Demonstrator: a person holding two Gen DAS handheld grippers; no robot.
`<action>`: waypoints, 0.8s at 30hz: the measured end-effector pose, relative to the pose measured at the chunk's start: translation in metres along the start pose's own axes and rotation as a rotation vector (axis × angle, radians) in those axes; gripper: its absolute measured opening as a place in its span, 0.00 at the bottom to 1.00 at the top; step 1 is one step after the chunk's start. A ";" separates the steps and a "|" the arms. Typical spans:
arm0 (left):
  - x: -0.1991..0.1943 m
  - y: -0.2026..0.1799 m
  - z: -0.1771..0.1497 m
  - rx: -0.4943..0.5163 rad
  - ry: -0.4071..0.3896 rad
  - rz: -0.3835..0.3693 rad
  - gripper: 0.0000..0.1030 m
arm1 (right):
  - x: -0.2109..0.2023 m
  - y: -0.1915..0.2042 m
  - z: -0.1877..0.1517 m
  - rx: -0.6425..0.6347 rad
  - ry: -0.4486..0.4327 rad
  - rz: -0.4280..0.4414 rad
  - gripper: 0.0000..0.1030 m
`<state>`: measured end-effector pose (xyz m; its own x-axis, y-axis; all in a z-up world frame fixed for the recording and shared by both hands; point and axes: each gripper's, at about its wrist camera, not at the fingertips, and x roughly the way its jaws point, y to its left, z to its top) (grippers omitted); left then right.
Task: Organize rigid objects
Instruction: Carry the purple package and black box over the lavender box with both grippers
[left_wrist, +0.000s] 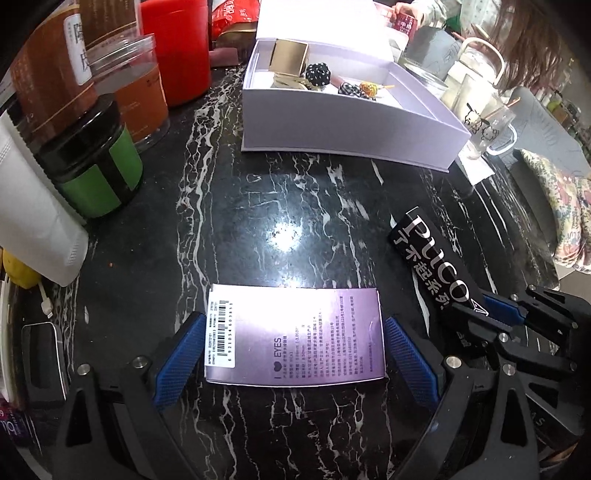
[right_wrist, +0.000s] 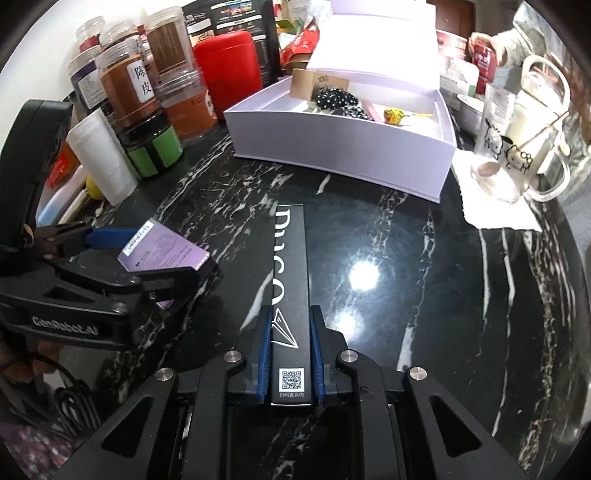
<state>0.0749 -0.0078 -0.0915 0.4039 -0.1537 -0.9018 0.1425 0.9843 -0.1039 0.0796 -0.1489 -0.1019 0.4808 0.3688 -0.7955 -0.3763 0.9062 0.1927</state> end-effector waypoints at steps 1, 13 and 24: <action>0.000 -0.001 0.001 0.003 0.004 0.004 0.95 | 0.000 0.000 0.000 0.004 0.005 0.011 0.18; 0.007 -0.016 -0.001 0.087 -0.025 0.067 0.91 | -0.008 -0.011 0.003 0.079 0.067 0.117 0.18; -0.011 -0.003 0.000 0.058 -0.056 0.014 0.90 | -0.016 -0.007 0.007 0.077 0.034 0.153 0.18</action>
<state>0.0704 -0.0093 -0.0815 0.4558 -0.1458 -0.8781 0.1876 0.9801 -0.0653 0.0801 -0.1592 -0.0860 0.3949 0.4977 -0.7722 -0.3809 0.8536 0.3554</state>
